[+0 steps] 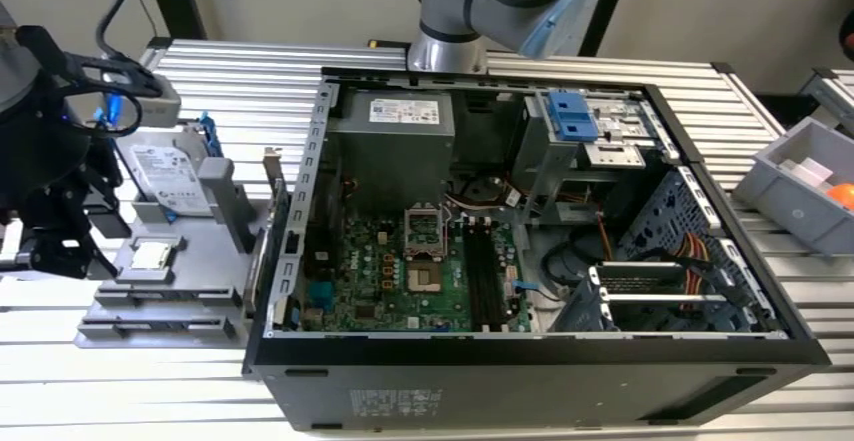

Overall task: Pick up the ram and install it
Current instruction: 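Pick up the ram and move it above insertion slot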

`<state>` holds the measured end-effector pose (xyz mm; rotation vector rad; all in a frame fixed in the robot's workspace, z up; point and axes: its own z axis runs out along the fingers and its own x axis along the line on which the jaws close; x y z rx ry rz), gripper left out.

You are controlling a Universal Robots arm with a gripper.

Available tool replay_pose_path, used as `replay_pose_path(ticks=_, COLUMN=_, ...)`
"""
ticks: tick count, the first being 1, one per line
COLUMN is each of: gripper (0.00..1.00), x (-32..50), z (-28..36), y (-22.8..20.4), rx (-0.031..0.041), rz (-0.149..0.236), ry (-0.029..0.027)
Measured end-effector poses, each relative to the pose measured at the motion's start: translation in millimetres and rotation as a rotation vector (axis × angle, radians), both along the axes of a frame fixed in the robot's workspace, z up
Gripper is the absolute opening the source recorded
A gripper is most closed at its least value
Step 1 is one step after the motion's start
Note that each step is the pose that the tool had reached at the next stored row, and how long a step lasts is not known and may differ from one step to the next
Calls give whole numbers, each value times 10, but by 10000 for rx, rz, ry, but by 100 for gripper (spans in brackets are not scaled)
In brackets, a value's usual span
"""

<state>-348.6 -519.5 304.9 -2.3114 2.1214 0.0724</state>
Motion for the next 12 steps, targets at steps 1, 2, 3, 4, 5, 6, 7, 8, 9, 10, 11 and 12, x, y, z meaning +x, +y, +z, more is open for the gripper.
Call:
replay_pose_path(ticks=1, gripper=100, x=0, z=-12, y=0, rx=-1, rz=0, ry=1)
replay_pose_path(ticks=2, gripper=100, x=0, z=-23, y=0, rx=0, rz=0, ry=0)
replay_pose_path(ticks=3, gripper=100, x=0, z=-33, y=0, rx=1, rz=0, ry=-1)
replay_pose_path(ticks=4, gripper=100, x=0, z=-39, y=0, rx=-2, rz=0, ry=1)
replay_pose_path(ticks=5, gripper=100, x=0, z=-43, y=0, rx=-11, rz=0, ry=4)
replay_pose_path(ticks=6, gripper=100, x=1, z=-48, y=0, rx=-17, rz=0, ry=5)
replay_pose_path(ticks=7, gripper=100, x=0, z=-56, y=0, rx=-22, rz=0, ry=5)
replay_pose_path(ticks=8, gripper=100, x=0, z=-65, y=0, rx=-26, rz=-1, ry=4)
replay_pose_path(ticks=9, gripper=100, x=0, z=-74, y=0, rx=-27, rz=-10, ry=4)
replay_pose_path(ticks=10, gripper=100, x=0, z=-85, y=0, rx=-28, rz=-17, ry=5)
replay_pose_path(ticks=11, gripper=100, x=0, z=-96, y=0, rx=-28, rz=-21, ry=4)
replay_pose_path(ticks=12, gripper=100, x=0, z=-108, y=0, rx=-29, rz=-26, ry=5)
